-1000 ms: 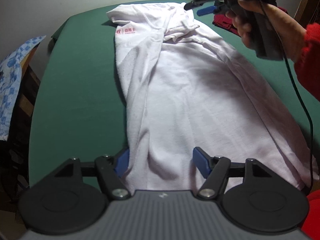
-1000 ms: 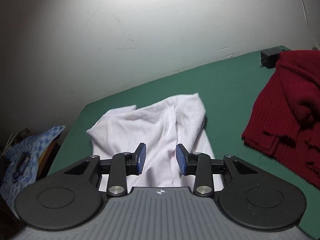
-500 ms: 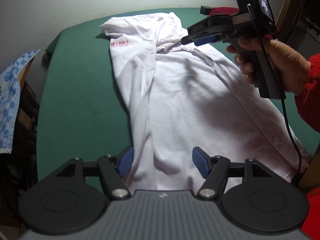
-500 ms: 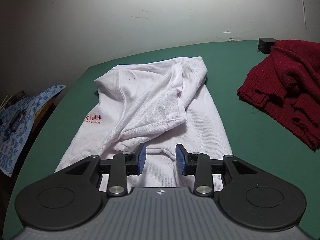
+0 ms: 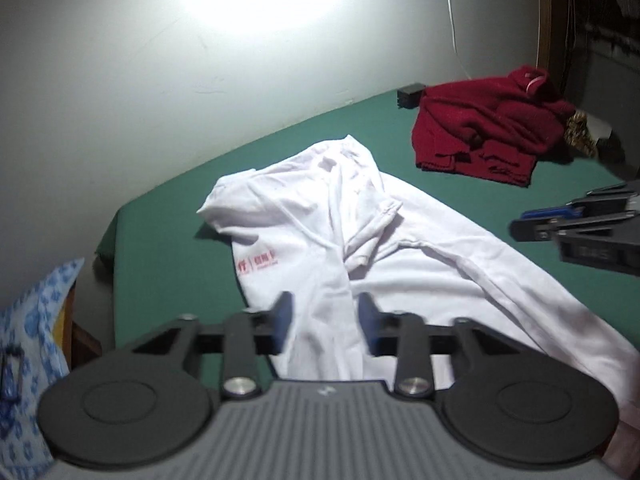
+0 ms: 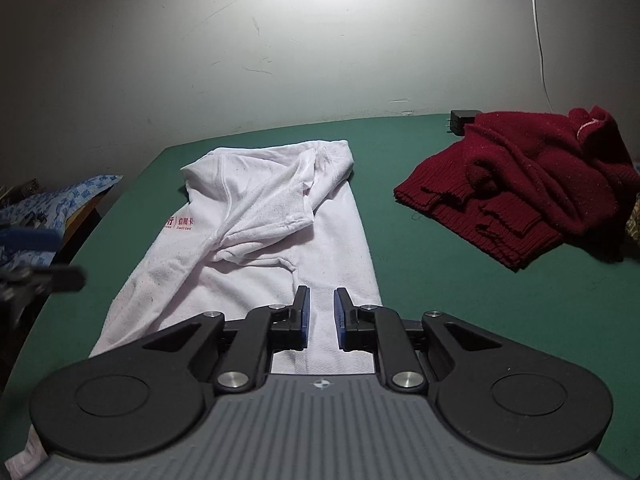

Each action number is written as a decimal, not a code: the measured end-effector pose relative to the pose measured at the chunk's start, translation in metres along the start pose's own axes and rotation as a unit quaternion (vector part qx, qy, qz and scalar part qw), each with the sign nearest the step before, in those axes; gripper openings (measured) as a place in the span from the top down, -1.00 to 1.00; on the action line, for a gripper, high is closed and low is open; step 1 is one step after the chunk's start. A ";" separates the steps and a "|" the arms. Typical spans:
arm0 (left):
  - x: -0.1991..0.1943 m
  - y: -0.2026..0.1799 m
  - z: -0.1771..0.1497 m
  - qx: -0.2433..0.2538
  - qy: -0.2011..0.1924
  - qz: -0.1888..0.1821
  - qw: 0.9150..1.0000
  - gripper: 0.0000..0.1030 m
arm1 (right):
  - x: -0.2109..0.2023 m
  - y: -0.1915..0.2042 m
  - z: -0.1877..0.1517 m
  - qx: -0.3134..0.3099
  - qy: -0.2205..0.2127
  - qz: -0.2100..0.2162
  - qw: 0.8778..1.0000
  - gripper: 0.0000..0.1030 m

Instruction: Fold clothes

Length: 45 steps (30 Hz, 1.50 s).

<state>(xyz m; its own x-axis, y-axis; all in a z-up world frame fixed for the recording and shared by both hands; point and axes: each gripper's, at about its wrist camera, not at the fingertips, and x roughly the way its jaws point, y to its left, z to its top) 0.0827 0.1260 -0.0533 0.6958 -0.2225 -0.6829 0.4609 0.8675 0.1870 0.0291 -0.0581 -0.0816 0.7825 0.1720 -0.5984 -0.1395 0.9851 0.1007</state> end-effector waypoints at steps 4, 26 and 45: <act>0.061 -0.049 0.032 0.106 0.001 0.059 0.993 1.00 | -0.001 -0.018 0.010 -0.013 -0.020 0.002 1.000 0.47; 0.157 -0.082 0.057 0.089 0.031 0.009 0.996 0.66 | 0.071 -0.091 0.010 -0.002 0.010 0.134 0.991 0.43; 0.103 0.060 0.062 -0.207 -0.048 0.085 0.973 0.92 | 0.110 -0.027 0.048 -0.110 -0.009 0.187 0.976 0.43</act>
<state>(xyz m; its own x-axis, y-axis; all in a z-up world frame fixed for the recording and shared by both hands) 0.2164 0.1275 -0.0687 0.7996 -0.0831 -0.5947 0.0864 0.9960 -0.0230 0.1485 -0.0655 -0.1120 0.6626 0.5212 -0.5379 -0.5429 0.8290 0.1345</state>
